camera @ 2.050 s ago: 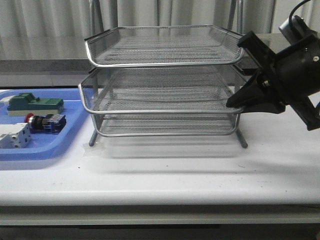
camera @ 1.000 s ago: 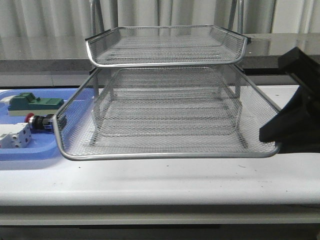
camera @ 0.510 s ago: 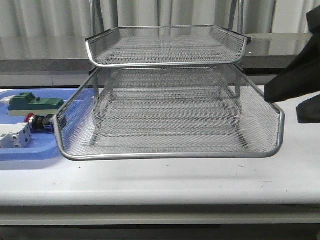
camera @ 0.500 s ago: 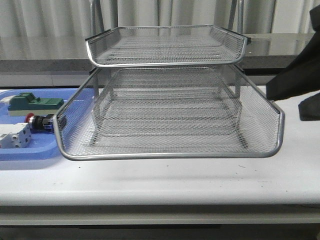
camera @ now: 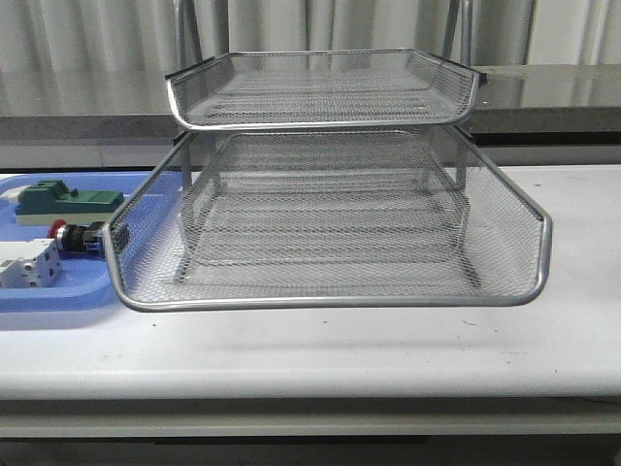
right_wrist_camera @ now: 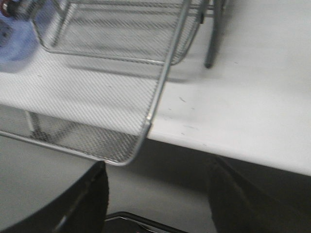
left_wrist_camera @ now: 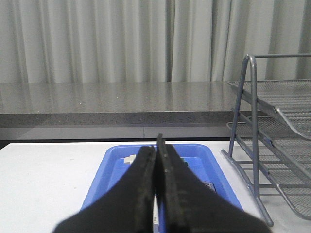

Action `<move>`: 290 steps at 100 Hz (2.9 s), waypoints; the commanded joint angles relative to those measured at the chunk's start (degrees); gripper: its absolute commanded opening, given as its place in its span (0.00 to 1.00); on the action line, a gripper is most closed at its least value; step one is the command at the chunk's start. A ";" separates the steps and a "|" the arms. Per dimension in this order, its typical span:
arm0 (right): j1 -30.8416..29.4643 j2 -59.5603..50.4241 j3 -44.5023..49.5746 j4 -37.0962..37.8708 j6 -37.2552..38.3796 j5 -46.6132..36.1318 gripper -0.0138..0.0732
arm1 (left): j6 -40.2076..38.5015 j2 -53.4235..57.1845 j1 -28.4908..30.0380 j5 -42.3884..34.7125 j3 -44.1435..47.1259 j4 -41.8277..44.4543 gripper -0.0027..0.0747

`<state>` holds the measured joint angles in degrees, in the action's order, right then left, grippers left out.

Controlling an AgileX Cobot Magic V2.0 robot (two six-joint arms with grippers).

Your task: Place button on rack with both arms

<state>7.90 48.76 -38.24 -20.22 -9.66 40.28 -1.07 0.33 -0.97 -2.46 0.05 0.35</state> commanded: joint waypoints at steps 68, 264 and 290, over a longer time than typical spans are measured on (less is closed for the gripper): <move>-0.01 -25.78 -4.62 22.40 14.26 16.10 0.63 | -0.46 1.79 0.15 -4.21 2.75 -0.35 0.01; -0.01 -26.38 -4.62 22.40 14.26 15.70 0.08 | -0.46 -9.48 0.15 3.72 -14.80 -3.10 0.01; -0.01 -26.38 -4.62 22.40 14.26 15.70 0.08 | -0.46 -30.81 0.15 19.40 -34.96 -3.10 0.01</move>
<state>7.90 21.98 -41.05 1.54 4.80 59.35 -1.07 -23.14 -0.97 14.91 -27.43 -2.20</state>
